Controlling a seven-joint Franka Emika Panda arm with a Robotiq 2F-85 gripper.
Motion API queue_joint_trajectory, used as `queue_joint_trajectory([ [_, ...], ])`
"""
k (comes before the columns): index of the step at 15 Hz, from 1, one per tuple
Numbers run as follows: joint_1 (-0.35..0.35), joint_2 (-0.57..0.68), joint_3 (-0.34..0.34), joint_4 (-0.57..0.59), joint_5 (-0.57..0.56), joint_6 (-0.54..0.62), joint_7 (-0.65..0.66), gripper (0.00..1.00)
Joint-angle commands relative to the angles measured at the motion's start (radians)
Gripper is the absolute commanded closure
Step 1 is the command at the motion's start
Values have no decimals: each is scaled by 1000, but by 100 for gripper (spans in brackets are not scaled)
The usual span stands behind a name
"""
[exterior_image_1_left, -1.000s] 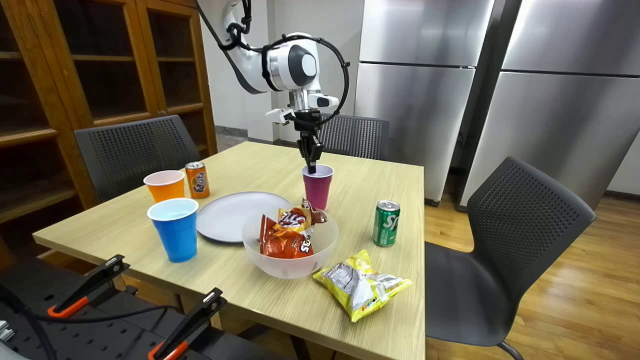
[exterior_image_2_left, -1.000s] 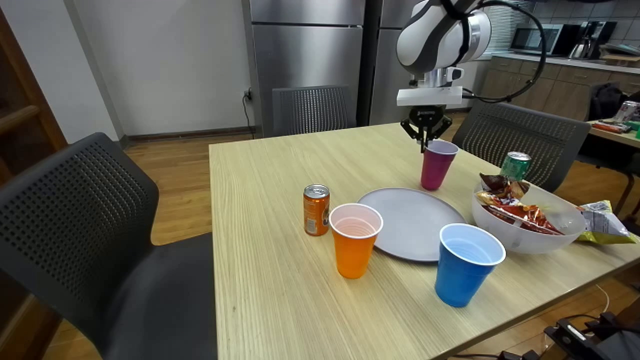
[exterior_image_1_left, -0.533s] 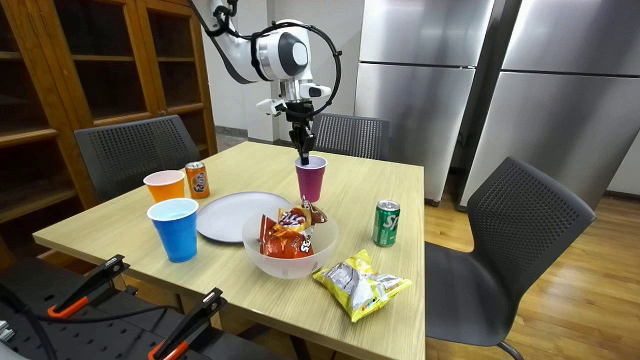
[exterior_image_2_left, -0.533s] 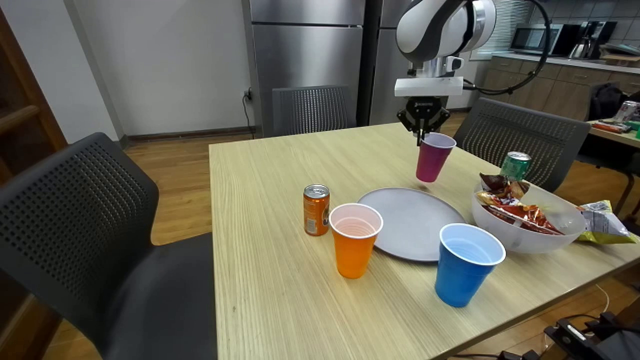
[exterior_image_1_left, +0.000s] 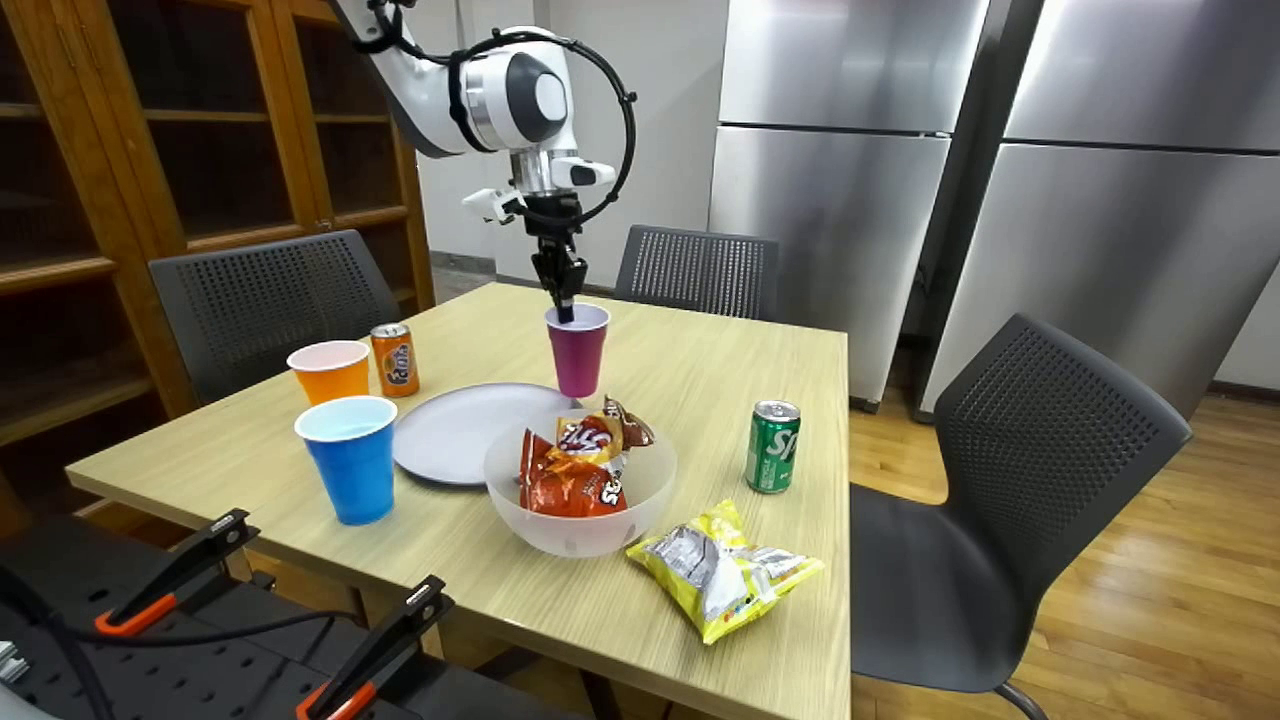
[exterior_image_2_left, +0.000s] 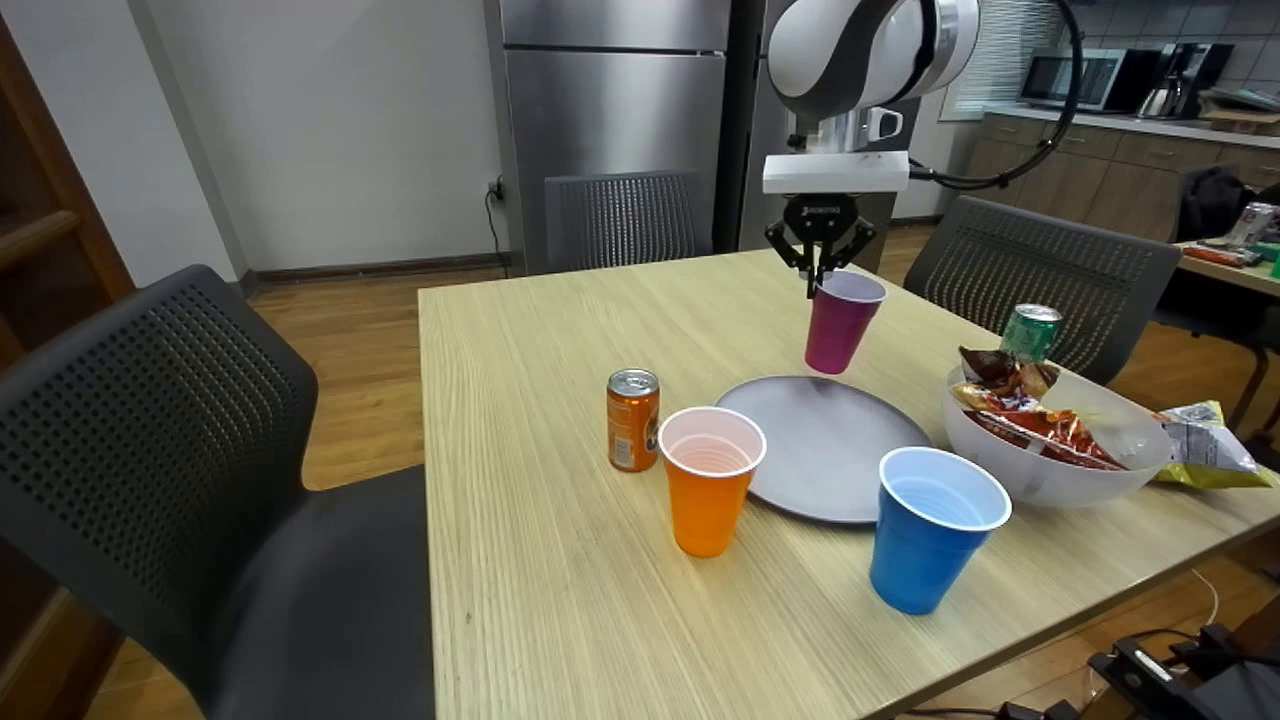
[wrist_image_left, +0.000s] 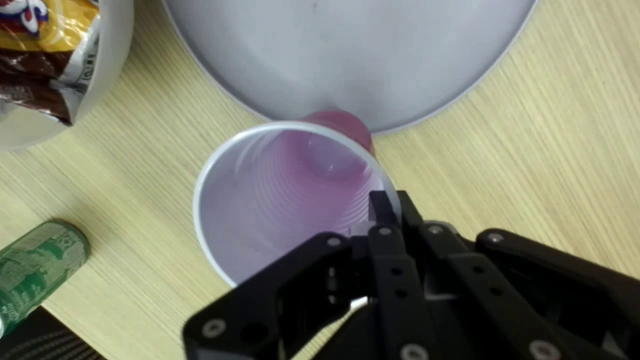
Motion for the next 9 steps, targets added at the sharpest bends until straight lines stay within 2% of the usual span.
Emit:
queue_joint_trajectory([
  [1,29,-59,18,-74,-28,18,8,99],
  [9,75,-26,56,-58,-28,-2,2,99],
])
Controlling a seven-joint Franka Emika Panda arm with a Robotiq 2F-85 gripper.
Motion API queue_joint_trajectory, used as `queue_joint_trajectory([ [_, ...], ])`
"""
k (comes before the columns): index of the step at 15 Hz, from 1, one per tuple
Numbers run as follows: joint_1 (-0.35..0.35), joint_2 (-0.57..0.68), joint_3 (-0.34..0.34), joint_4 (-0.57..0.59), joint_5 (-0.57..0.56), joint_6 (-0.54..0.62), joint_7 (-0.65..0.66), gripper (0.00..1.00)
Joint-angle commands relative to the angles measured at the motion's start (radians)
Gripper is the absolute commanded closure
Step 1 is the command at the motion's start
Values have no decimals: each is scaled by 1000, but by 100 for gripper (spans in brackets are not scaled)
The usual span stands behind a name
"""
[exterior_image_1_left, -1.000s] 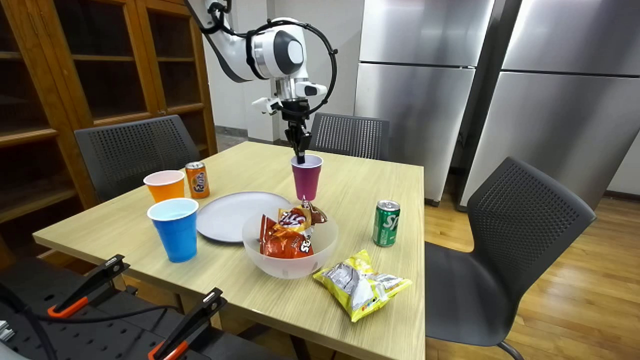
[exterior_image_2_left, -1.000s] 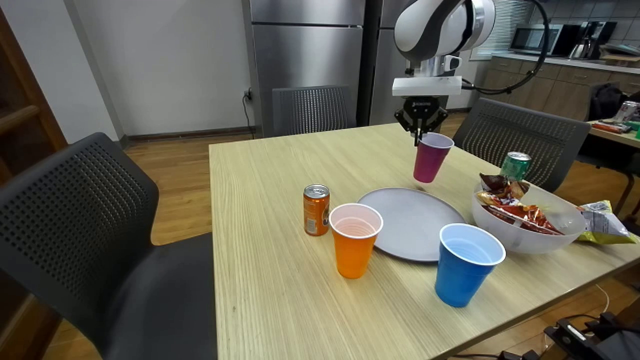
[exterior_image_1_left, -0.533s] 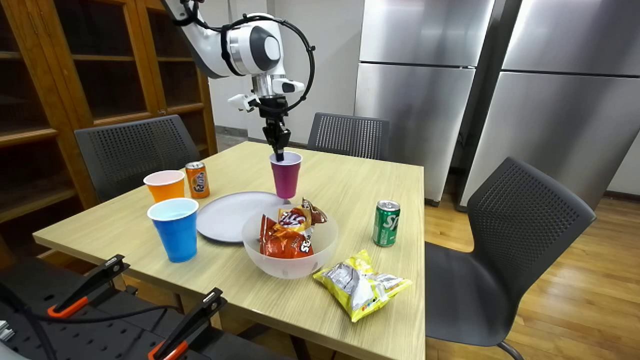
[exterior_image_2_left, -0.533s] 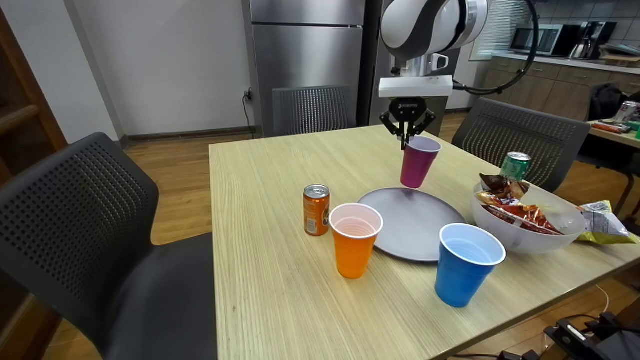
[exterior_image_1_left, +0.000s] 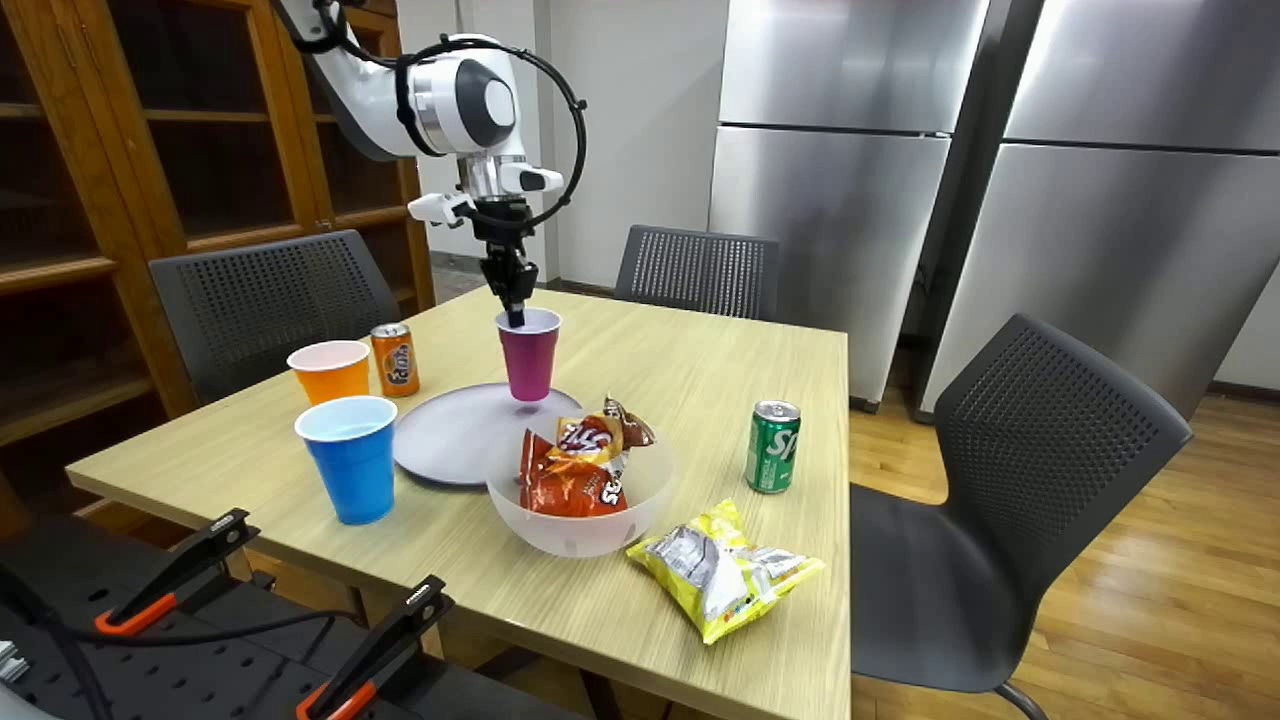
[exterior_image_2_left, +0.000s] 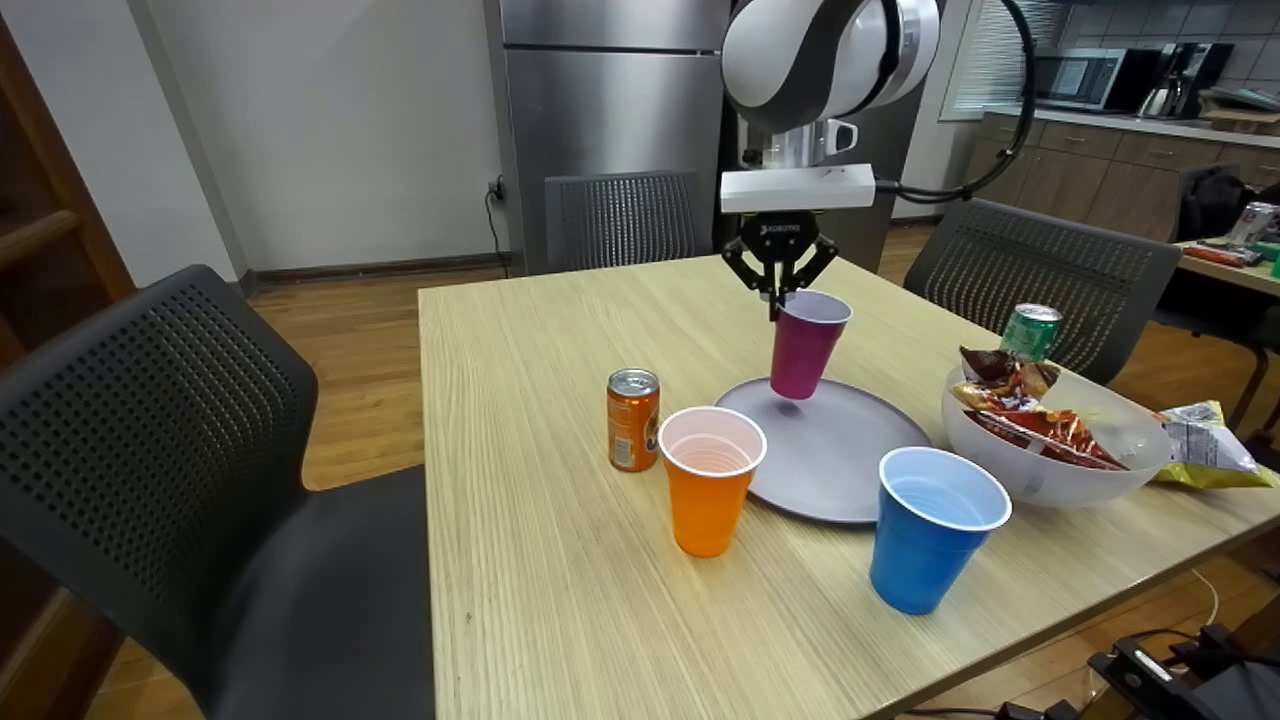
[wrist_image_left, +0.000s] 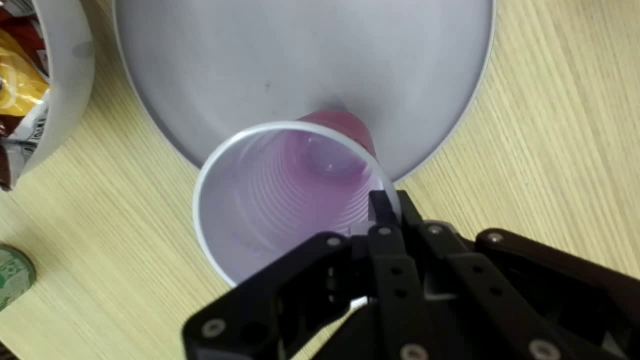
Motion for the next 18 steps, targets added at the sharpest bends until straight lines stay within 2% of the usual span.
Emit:
queue_joint_trajectory([
  [1,3,-5,21,-5,-16,-6,2,99],
  [10,9,52,30,36,-9,-27,-2,99],
  [11,12,52,28,36,-13,-27,-1,71],
  [12,13,51,28,35,-15,-25,-1,70],
  [13,14,47,29,34,-14,-25,-1,64],
  [18,22,28,35,23,-15,-14,-2,27],
])
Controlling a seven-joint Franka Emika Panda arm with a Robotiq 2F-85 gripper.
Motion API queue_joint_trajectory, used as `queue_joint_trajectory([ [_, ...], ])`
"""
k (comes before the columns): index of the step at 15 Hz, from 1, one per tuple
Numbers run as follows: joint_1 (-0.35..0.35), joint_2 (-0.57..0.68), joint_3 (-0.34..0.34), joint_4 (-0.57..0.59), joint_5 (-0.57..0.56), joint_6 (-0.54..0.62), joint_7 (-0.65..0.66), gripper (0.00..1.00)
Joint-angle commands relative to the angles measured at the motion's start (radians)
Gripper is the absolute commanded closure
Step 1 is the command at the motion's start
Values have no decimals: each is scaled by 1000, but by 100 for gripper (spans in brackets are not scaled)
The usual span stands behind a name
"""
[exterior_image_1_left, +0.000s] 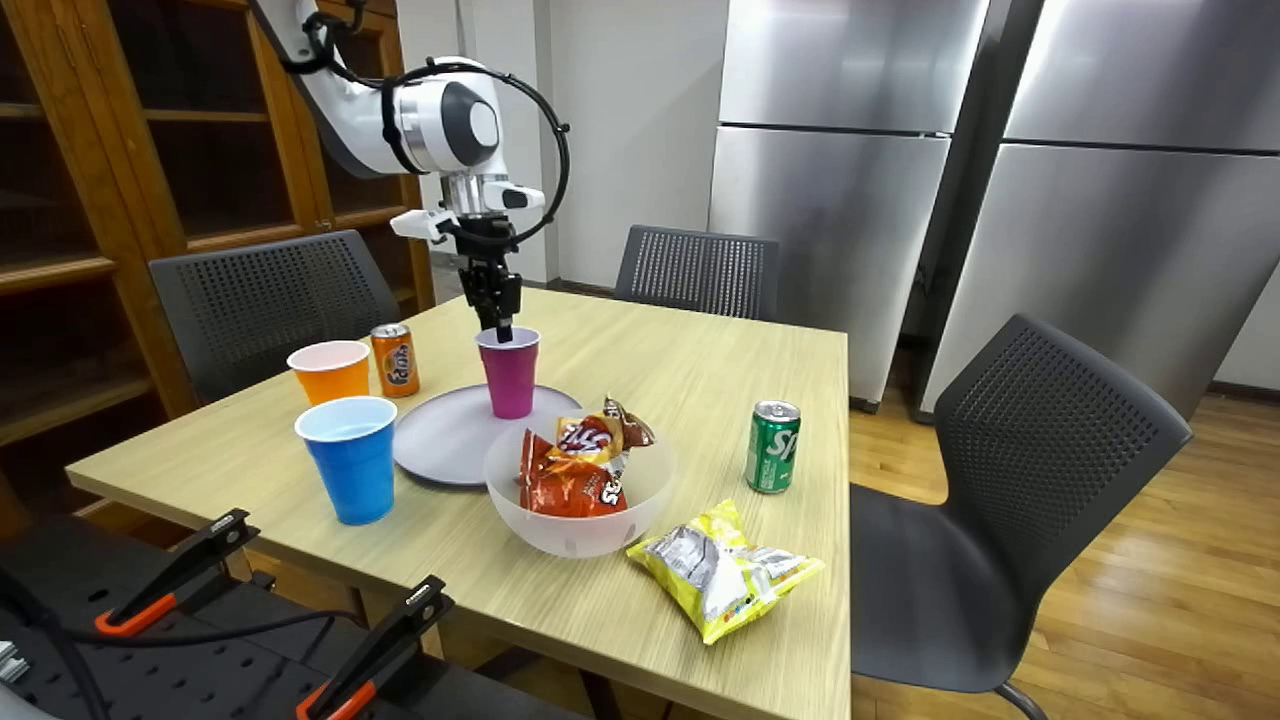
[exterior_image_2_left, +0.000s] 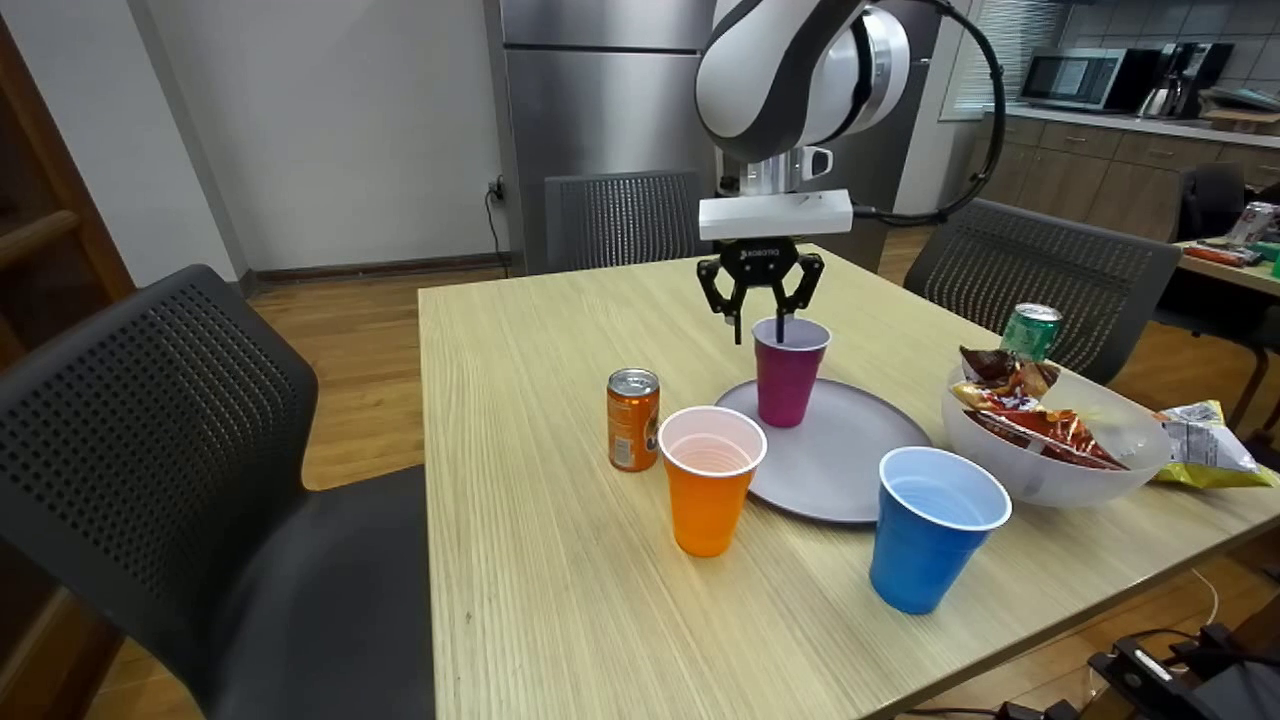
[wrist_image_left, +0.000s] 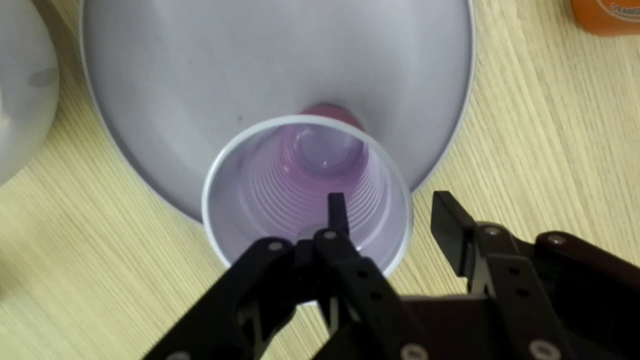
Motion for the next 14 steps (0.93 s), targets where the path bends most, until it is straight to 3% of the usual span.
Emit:
queue_joint_trajectory([
  [1,7,-24,12,2,-15,-10,-2,20],
  [4,16,-50,16,-11,-17,0,-3,0],
  [14,54,-152,44,-73,-48,-1,-11,0],
])
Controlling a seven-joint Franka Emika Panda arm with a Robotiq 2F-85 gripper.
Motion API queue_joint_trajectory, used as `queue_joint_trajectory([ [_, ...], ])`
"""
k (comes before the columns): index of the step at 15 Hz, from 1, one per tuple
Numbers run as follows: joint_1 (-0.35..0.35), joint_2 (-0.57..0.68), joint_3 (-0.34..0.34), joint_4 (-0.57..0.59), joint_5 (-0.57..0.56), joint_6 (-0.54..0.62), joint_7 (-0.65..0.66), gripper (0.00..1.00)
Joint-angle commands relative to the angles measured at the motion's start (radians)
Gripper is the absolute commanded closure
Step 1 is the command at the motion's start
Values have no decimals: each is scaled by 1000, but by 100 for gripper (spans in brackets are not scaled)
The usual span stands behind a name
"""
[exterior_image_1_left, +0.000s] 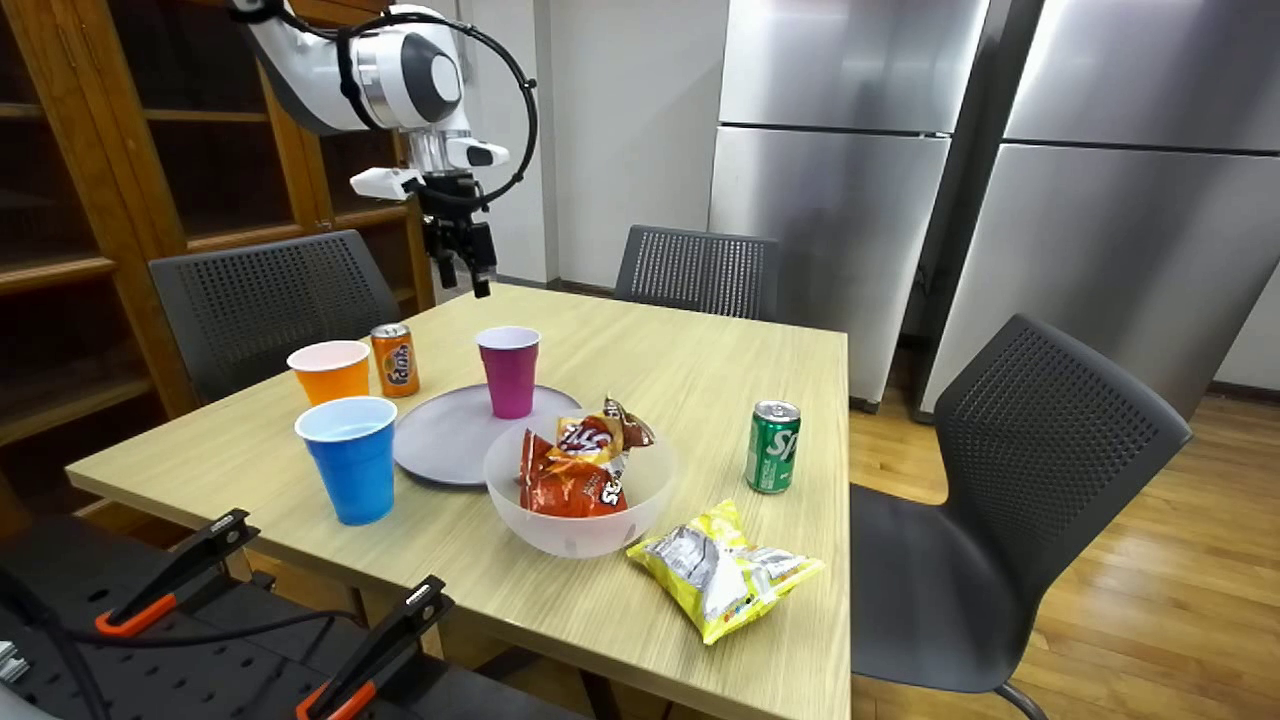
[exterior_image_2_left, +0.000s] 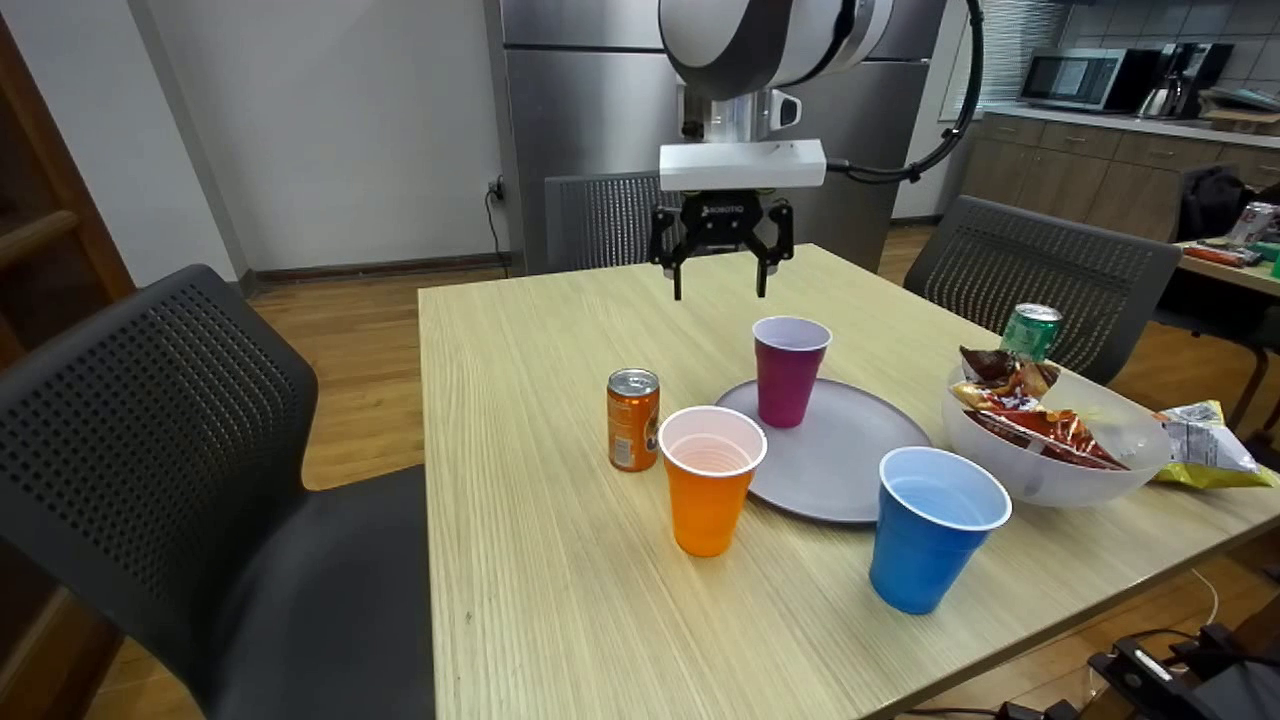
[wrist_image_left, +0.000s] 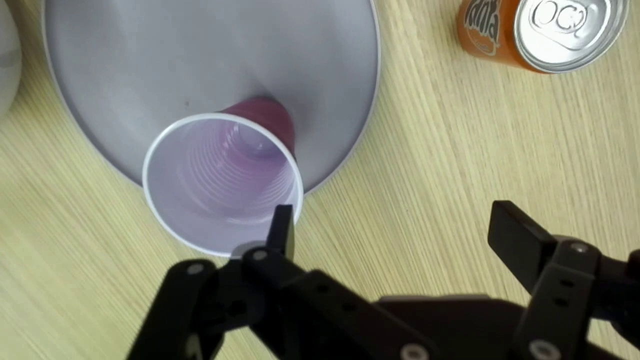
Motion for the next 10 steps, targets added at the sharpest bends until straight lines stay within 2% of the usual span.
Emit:
queue_joint_trajectory([
  [1,5,-74,22,-71,-36,-5,-14,0],
  [10,-1,-162,96,-182,-30,-70,-107,0],
])
